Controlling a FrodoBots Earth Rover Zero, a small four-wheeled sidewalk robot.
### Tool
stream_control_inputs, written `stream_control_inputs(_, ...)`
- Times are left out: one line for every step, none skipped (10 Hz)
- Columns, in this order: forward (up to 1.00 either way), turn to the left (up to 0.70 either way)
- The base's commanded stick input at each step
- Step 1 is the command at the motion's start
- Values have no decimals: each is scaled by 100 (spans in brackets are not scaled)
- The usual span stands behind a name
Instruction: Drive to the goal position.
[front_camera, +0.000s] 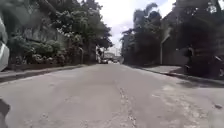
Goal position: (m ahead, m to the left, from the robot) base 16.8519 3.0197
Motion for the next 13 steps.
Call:
stream_control_inputs(100, 0)
stream_control_inputs(100, 0)
stream_control_inputs(100, 0)
stream_control_inputs(100, 2)
stream_control_inputs(100, 9)
stream_control_inputs(100, 14)
stream_control_inputs(100, 17)
stream_control_inputs(100, 20)
stream_control_inputs(100, 21)
stream_control_inputs(100, 12)
stream_control_inputs(100, 7)
stream_control_inputs(100, 2)
stream_control_inputs(100, 0)
